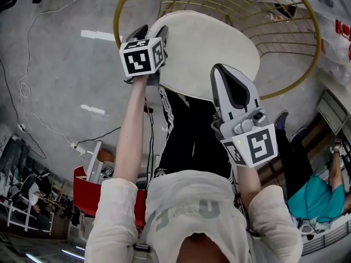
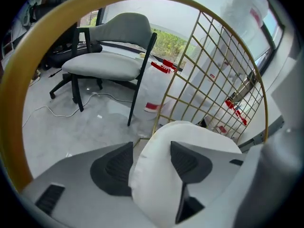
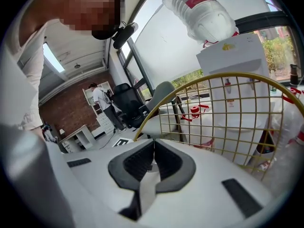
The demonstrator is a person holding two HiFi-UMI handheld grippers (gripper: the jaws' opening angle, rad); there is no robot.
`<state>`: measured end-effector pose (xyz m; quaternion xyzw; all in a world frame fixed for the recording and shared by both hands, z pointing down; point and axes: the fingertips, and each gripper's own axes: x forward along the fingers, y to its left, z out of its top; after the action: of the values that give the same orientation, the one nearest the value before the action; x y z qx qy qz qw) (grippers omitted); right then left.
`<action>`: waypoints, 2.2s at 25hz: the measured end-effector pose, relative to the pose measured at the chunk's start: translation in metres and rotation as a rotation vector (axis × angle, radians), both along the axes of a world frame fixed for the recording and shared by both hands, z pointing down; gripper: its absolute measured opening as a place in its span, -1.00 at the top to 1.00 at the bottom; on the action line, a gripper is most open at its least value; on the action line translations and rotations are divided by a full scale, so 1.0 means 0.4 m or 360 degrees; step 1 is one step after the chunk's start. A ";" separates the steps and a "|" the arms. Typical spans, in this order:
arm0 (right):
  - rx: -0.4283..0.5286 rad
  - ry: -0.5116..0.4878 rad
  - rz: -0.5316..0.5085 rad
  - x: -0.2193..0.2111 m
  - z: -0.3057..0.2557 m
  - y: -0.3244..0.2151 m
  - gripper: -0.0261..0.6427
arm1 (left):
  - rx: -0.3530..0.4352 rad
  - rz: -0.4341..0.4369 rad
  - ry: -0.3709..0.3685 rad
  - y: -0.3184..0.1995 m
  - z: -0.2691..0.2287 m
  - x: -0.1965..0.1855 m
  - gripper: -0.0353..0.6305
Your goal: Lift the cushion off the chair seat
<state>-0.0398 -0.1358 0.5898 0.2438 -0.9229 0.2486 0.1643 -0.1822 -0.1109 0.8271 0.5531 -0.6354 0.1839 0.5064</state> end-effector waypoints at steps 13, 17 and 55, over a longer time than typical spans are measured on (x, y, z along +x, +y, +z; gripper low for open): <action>-0.0029 0.0010 -0.0023 -0.010 0.030 0.011 0.87 | 0.0041 0.0022 0.0101 0.000 0.010 -0.001 0.19; -0.0004 0.0029 -0.0035 -0.016 0.025 0.019 0.87 | 0.0045 0.0051 0.0069 0.001 0.003 0.004 0.24; 0.0348 -0.0090 0.0037 -0.022 -0.492 0.051 0.87 | 0.0281 0.0361 0.0058 0.028 -0.541 0.175 0.76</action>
<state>-0.0484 -0.1153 0.3930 0.2638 -0.9459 0.1549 0.1078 -0.1120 -0.0996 0.6108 0.6670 -0.5732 0.1732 0.4433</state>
